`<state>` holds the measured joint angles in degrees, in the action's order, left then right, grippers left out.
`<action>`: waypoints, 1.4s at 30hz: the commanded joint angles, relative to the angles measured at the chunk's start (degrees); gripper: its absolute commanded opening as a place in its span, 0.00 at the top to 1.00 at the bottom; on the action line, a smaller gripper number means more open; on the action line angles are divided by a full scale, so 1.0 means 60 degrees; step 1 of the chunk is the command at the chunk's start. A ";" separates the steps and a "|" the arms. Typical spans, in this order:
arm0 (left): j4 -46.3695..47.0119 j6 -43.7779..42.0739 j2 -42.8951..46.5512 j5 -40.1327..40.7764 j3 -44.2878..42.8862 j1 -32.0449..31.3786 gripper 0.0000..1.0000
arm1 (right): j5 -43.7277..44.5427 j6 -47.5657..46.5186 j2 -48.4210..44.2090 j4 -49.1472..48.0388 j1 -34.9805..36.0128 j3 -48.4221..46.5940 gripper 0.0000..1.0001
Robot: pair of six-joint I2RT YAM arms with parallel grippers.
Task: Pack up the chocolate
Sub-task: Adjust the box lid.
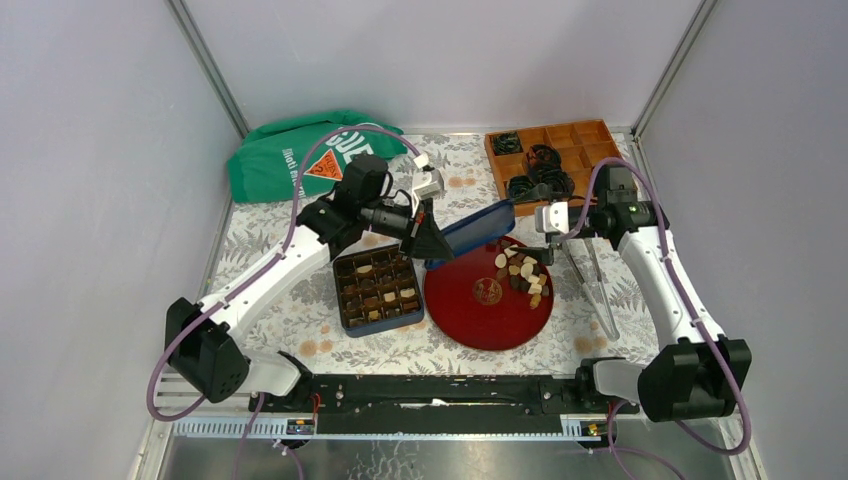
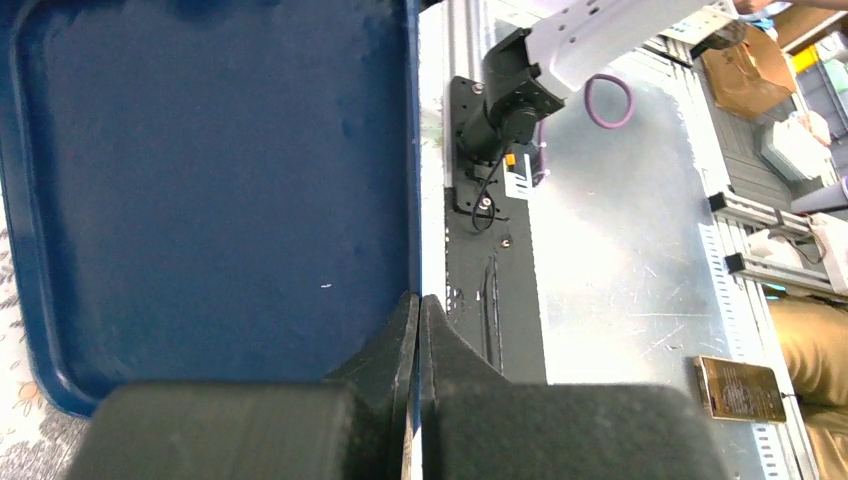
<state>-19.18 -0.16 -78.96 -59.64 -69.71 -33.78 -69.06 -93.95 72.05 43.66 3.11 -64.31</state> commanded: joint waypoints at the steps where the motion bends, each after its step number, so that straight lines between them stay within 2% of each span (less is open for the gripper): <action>1: 0.0740 -0.0542 0.0368 -0.1162 0.0124 -0.0146 1.00 | 0.0041 0.0435 -0.0504 -0.0504 0.0419 0.0098 0.02; 7: 0.0739 -0.0617 0.0357 -0.1581 0.0165 -0.0231 1.00 | 0.0030 -0.0071 -0.0650 -0.0011 0.0587 0.0068 0.09; 10: 0.0736 -0.0645 0.0364 -0.1642 0.0191 -0.0270 1.00 | 0.0003 -0.0317 -0.0720 0.0357 0.0733 0.0099 0.19; 16: 0.0732 -0.0668 0.0343 -0.1582 0.0180 -0.0286 1.00 | 0.0026 -0.1008 -0.0961 0.1271 0.0944 0.0114 0.51; 19: 0.0706 -0.0647 0.0370 -0.1288 0.0116 -0.0293 0.99 | 0.0047 -0.0977 -0.1125 0.1607 0.0945 0.0060 0.83; 21: 0.0943 -0.0332 0.0534 -0.0628 0.0155 -0.0293 0.82 | 0.0053 -0.0982 -0.1274 0.1886 0.0946 0.0131 0.97; 22: 0.1265 -0.0067 0.0690 -0.0227 0.0243 -0.0289 0.77 | 0.0034 -0.0951 -0.1394 0.1975 0.0948 0.0242 1.00; 23: 0.1659 0.0374 0.0961 0.0292 0.0419 -0.0268 0.70 | -0.0027 -0.0821 -0.1532 0.2006 0.0946 0.0375 1.00; 25: 0.2707 0.1275 0.1735 0.1769 0.1009 -0.0200 0.49 | -0.0173 -0.0132 -0.1844 0.1958 0.0946 0.0675 1.00; 27: 0.3395 0.1971 0.3042 0.4001 0.1726 -0.0171 0.26 | -0.0412 0.1357 -0.2076 0.1594 0.0953 0.0930 1.00; 28: 0.3637 0.2114 0.3644 0.4920 0.2302 -0.0164 0.18 | -0.0579 0.2436 -0.2178 0.1401 0.0947 0.1065 1.00; 30: 0.3890 0.2493 0.4833 0.6439 0.3132 -0.0143 0.03 | -0.1121 0.5350 -0.2349 -0.0255 0.0946 0.1508 1.00; 34: 0.3600 0.3644 0.6767 0.8207 0.4451 -0.0127 0.01 | -0.2570 1.2735 -0.2493 -0.5798 0.1016 0.3196 1.00; 35: 0.3128 0.3891 0.7069 0.8553 0.4569 -0.0113 0.01 | -0.1870 1.5080 -0.2418 -0.7110 0.1193 0.3478 1.00; 36: 0.2653 0.4136 0.7343 0.8818 0.4640 -0.0112 0.01 | -0.1266 1.6473 -0.2308 -0.7898 0.1286 0.3671 1.00; 39: 0.1243 0.4829 0.7952 0.9711 0.4701 -0.0112 0.01 | -0.0733 1.9579 -0.1539 -1.0274 0.1433 0.4084 1.00; 42: 0.0497 0.5205 0.8510 1.0452 0.4929 -0.0112 0.01 | -0.0450 2.1418 -0.0670 -1.1511 0.1743 0.3678 1.00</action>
<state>-8.19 24.84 -31.33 -8.12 -42.06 -34.83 -73.47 3.40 63.92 -2.00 11.49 -39.53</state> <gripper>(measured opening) 0.986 0.193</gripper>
